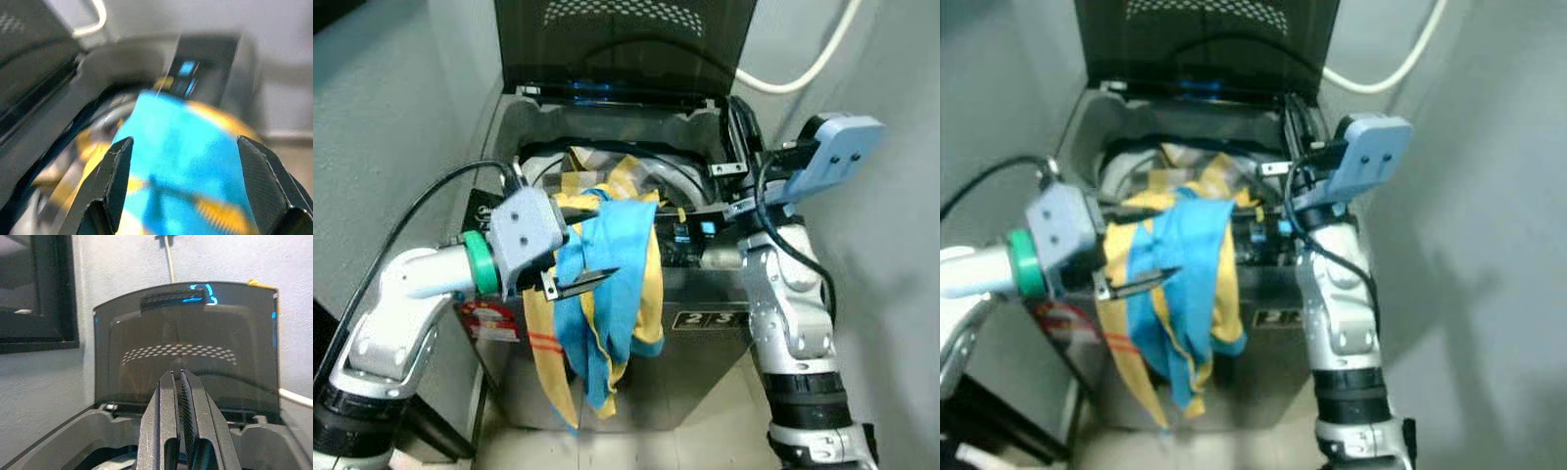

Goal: Clothes washing

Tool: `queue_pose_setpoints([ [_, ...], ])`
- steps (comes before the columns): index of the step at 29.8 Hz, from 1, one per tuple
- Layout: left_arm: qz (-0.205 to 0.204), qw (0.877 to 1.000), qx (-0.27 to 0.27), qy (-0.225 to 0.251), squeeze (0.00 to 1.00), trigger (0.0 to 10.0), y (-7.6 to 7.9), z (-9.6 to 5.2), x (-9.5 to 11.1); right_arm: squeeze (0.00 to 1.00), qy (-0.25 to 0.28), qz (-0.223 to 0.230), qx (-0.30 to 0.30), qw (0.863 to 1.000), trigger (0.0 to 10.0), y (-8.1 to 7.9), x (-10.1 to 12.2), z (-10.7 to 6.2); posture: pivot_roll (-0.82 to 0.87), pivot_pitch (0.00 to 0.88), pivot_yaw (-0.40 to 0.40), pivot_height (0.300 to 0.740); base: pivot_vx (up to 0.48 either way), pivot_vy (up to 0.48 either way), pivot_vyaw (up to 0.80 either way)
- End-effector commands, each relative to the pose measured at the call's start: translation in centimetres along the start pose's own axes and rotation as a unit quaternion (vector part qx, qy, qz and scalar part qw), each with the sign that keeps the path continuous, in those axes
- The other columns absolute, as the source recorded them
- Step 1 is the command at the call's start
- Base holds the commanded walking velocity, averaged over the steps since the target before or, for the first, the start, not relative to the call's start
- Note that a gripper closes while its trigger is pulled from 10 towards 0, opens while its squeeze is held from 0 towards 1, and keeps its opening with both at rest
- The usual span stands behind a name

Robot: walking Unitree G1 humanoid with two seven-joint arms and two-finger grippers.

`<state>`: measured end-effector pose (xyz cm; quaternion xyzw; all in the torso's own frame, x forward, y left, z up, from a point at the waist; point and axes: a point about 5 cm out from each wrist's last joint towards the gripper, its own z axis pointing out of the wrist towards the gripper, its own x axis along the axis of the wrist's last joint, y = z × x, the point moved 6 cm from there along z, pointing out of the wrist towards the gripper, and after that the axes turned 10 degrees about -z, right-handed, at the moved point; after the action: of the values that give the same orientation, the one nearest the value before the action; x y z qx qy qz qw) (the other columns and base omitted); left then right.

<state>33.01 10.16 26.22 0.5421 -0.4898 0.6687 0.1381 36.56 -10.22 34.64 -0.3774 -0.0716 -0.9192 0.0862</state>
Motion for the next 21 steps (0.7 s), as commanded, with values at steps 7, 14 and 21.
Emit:
queue_pose_setpoints([
  [7,0.030,0.997,0.047,-0.052,0.00,10.0,-1.0,0.9,-3.3,0.00,-0.003,0.003,0.000,1.000,10.0,0.0,-0.3,-0.2,0.10,0.141,-0.049,0.740,0.000,0.000,0.00],
  [14,-0.118,0.992,-0.037,-0.008,0.00,10.0,1.5,2.1,-3.4,0.00,-0.001,0.000,-0.003,1.000,10.0,0.1,-0.2,-0.2,0.08,0.142,-0.039,0.740,0.000,0.000,0.00],
  [21,-0.124,0.990,-0.048,-0.035,0.00,0.0,2.5,1.2,-4.9,0.00,-0.002,-0.007,-0.013,1.000,10.0,0.7,-0.1,-0.5,0.08,0.143,-0.031,0.740,0.000,0.000,0.00],
])
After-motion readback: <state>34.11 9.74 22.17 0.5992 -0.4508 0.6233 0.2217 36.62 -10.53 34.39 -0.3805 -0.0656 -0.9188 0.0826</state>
